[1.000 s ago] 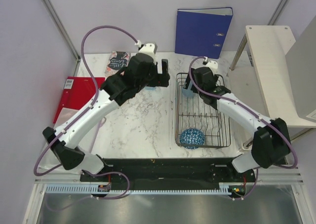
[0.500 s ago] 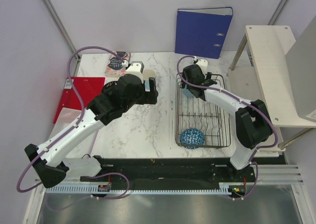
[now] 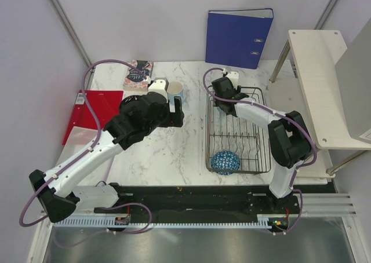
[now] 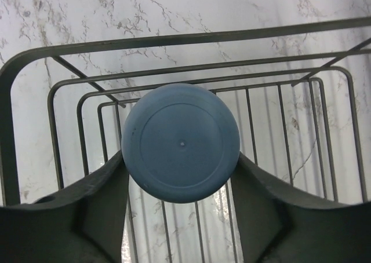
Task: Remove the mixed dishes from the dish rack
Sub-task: Pick up the cup from the dish rack, then place the cup at the center of the board, then pick up the bowl from the dish rack, then place the bowl at the center of the board.
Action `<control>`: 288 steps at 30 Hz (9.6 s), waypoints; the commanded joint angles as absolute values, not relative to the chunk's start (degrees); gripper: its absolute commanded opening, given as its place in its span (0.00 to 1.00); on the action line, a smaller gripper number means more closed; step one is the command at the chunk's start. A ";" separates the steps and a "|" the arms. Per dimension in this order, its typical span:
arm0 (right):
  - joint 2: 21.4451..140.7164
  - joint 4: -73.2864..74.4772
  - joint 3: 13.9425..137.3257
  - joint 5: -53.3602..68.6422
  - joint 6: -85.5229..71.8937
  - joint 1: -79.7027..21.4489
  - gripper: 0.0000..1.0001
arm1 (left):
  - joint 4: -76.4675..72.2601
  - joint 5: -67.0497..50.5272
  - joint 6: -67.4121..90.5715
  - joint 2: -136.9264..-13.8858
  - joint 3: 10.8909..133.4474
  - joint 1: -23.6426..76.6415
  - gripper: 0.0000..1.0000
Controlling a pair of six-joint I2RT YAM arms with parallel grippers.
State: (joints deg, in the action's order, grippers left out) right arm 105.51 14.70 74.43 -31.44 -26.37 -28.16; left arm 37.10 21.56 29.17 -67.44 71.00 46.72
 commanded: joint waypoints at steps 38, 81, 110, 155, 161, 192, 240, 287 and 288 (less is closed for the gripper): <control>55.98 -39.09 29.71 12.63 -63.09 -30.33 0.00 | -22.29 -14.66 51.14 -49.66 39.48 40.52 0.99; 55.63 8.16 47.10 -8.16 -40.44 -30.32 0.98 | 15.07 -16.08 39.55 -69.42 69.15 23.05 0.02; 58.27 12.31 41.40 -5.01 -38.58 -30.41 0.98 | 64.07 8.00 22.94 -122.87 140.98 25.22 0.02; 55.28 18.62 42.97 -11.07 -33.14 -30.41 0.98 | 44.22 17.05 21.89 -103.99 120.99 38.46 0.71; 50.11 28.03 45.62 -13.17 -31.46 -30.85 0.98 | 36.39 17.13 18.02 -96.51 103.91 53.58 0.65; 26.11 27.16 42.89 -18.90 -36.91 -30.94 0.98 | -5.27 1.84 -9.13 -85.42 53.88 66.62 0.62; 27.07 25.66 39.20 -19.16 -37.44 -30.94 0.98 | -25.73 38.40 -20.74 -90.53 54.15 80.16 0.02; 60.64 31.38 67.41 -2.90 -34.63 -33.04 0.91 | 48.25 -5.89 39.90 -85.69 85.78 40.87 0.02; 61.17 31.64 67.76 -2.81 -34.54 -33.57 0.91 | 48.16 -5.71 39.82 -85.69 85.43 40.78 0.02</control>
